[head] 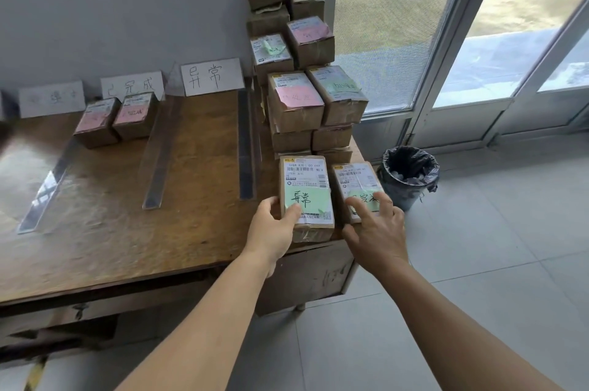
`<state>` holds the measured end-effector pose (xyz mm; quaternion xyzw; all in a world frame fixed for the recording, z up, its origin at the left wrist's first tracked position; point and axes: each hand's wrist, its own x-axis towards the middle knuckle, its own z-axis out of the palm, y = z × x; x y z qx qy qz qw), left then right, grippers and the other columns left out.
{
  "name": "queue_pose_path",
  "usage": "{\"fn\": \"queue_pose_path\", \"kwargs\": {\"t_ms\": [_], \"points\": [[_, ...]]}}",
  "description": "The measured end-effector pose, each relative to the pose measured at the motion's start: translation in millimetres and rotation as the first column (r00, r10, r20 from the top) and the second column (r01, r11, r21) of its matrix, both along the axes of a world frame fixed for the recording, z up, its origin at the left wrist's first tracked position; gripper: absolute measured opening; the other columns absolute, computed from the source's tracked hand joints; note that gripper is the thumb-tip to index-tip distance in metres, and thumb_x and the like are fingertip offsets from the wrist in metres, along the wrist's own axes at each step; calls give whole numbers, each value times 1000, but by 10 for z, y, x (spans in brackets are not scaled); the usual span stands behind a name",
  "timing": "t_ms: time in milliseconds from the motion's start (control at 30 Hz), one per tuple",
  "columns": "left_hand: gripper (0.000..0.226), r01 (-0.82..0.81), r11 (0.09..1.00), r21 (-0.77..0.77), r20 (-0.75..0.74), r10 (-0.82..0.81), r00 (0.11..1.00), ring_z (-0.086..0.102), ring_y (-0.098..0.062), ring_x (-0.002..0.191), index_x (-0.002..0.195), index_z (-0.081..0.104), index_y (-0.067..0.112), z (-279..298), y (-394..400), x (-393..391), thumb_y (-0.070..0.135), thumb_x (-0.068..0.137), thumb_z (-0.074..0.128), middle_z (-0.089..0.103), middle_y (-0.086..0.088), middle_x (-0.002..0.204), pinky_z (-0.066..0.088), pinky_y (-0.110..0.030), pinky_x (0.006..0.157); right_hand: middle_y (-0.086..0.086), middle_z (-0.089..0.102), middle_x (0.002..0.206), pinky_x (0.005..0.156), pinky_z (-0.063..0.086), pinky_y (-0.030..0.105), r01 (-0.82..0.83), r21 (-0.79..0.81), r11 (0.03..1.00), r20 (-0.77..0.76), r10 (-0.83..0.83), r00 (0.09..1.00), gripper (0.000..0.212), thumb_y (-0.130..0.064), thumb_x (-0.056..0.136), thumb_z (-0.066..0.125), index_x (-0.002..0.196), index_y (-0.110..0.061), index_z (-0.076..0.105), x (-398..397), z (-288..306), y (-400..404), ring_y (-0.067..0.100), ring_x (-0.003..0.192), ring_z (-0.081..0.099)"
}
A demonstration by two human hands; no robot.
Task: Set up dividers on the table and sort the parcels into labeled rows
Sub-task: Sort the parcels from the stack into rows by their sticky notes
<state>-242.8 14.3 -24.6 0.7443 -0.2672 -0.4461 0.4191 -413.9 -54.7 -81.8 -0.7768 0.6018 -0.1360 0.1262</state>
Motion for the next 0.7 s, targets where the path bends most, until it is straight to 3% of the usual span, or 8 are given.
{"fn": "queue_pose_path", "kwargs": {"t_ms": [100, 367, 433, 567, 700], "points": [[52, -10, 999, -39, 4, 10, 1000, 57, -13, 106, 136, 37, 30, 39, 38, -25, 40, 91, 59, 61, 3, 125, 47, -27, 80, 5, 23, 140, 106, 27, 46, 10, -38, 999, 67, -7, 998, 44, -37, 83, 56, 126, -41, 47, -59, 120, 52, 38, 125, 27], [49, -51, 985, -166, -27, 47, 999, 58, -19, 111, 134, 37, 30, 354, 88, -19, 39, 91, 59, 62, 2, 121, 50, -40, 97, 0, 28, 133, 104, 30, 49, -47, -182, 982, 272, 96, 957, 37, -37, 83, 61, 119, -40, 53, 10, 699, 177, 35, 127, 25], [46, -67, 977, -203, -25, 64, 998, 58, -17, 108, 132, 39, 29, 452, 123, 14, 39, 91, 58, 62, 4, 119, 52, -37, 93, -1, 28, 132, 103, 33, 53, -68, -213, 975, 299, 131, 945, 38, -34, 82, 64, 119, -39, 53, 61, 841, 201, 35, 127, 24], [36, -118, 956, -269, -28, 115, 993, 61, -10, 98, 122, 42, 34, 621, 245, 145, 41, 91, 58, 64, 10, 109, 50, -18, 67, -2, 29, 132, 100, 35, 54, -110, -259, 960, 337, 196, 921, 39, -34, 82, 65, 119, -42, 53, 206, 1085, 248, 32, 125, 25], [38, -172, 931, -323, -9, 178, 984, 63, -7, 95, 122, 42, 35, 747, 406, 377, 43, 89, 60, 65, 13, 104, 51, -19, 71, -1, 30, 131, 98, 37, 49, -167, -312, 935, 344, 275, 898, 38, -35, 82, 64, 118, -41, 54, 443, 1273, 329, 35, 123, 28]]}}
